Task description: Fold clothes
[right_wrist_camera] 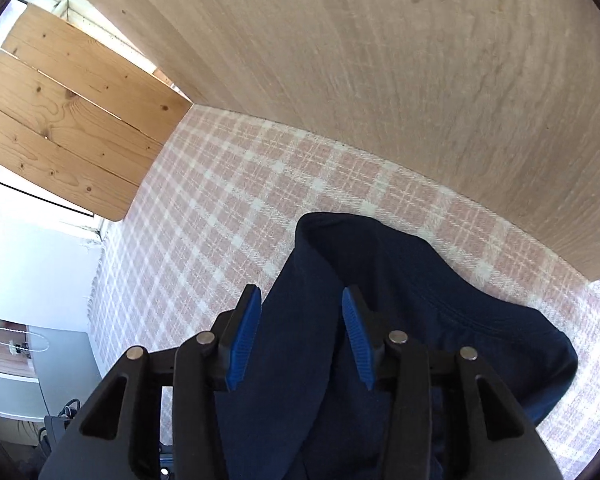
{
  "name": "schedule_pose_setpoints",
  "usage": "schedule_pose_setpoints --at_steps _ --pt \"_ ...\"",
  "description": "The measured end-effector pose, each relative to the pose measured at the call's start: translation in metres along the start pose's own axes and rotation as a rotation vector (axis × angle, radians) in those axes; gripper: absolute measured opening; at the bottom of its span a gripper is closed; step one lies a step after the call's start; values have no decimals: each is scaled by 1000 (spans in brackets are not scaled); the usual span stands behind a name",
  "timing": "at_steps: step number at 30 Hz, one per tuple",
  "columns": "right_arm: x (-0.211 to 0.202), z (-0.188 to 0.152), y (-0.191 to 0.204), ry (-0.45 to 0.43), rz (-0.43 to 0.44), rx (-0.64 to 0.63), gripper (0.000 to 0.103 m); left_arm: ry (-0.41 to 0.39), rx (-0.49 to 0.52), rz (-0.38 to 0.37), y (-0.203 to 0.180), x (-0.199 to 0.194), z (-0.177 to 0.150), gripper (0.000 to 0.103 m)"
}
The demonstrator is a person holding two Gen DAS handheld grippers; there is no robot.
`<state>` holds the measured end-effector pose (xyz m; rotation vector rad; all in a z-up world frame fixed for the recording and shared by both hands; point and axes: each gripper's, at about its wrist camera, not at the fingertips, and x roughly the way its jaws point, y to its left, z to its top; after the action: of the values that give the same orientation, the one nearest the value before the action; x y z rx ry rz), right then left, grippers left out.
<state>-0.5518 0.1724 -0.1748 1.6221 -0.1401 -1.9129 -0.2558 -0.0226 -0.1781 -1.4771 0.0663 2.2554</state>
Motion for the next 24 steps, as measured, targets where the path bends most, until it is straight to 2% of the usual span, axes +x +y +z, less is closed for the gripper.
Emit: schedule_pose_setpoints --at_steps 1,3,4,6,8,9,10,12,13,14,16,18,21,24 --pt "6 -6 7 16 1 -12 22 4 -1 -8 -1 4 1 4" --pt "23 -10 3 48 -54 -8 14 24 -3 7 0 12 0 8" --pt "27 -7 3 36 -66 -8 0 35 -7 10 1 17 -2 10" --pt "28 -3 2 14 -64 -4 2 42 -20 17 5 22 -4 16" --pt "4 -7 5 -15 -16 11 5 36 -30 31 5 20 -4 24" --pt "-17 -12 9 -54 16 3 6 31 -30 42 4 17 -4 34" --pt "-44 -20 14 -100 37 -17 11 20 -27 61 4 11 -5 45" --pt "-99 -42 16 -211 -12 -56 32 -8 -23 84 5 -2 -6 53" --pt "-123 -56 12 -259 -61 -72 50 -20 -23 79 5 -8 -6 54" --pt "-147 -71 9 -305 -111 -88 54 -32 -24 71 4 -14 -6 54" --pt "-181 -101 -10 -343 -203 -80 54 -46 -20 60 1 -21 -3 55" --pt "-190 -125 -36 -282 -290 -35 54 -45 6 53 -5 -23 0 55" --pt "-161 -155 -68 -122 -264 27 54 -30 44 44 -14 -18 4 55" --pt "-114 -174 -81 -10 -297 18 54 -19 63 29 -25 -8 10 55"
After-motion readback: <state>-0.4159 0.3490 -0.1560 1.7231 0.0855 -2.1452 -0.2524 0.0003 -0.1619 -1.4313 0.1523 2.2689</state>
